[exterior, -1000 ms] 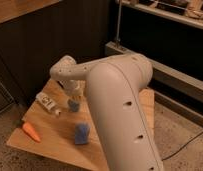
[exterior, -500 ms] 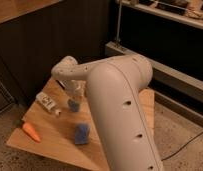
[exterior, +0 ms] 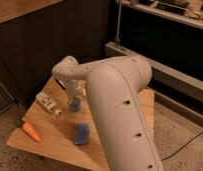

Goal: Place the ceramic cup in the ceramic bowl

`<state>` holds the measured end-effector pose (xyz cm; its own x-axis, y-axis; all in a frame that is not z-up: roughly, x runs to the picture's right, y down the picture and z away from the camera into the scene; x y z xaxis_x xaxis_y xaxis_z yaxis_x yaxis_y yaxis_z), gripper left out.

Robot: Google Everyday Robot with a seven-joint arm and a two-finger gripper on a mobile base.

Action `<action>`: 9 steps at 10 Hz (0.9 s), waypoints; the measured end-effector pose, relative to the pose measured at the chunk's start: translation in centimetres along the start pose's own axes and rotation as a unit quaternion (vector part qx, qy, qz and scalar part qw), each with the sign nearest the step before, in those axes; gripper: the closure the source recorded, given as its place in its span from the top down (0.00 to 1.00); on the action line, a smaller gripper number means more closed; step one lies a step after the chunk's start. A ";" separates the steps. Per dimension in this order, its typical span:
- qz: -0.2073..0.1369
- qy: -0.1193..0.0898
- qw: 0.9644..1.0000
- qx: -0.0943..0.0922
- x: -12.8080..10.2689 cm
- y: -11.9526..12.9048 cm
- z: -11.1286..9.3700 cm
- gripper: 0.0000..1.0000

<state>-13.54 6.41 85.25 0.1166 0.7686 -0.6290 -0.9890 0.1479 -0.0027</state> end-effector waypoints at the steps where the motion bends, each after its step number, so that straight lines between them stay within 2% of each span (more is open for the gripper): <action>1: 0.000 0.002 1.000 0.000 0.0 -0.1 0.1 0.70; 4: 0.000 0.009 1.000 0.000 0.2 -0.3 0.9 0.70; 6: -0.005 0.021 1.000 -0.002 0.5 0.0 2.3 0.54; 9: -0.016 0.026 1.000 -0.006 0.4 0.7 3.4 0.25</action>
<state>-13.92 8.93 87.62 0.1430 0.7309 -0.6674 -0.9859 0.1642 -0.0313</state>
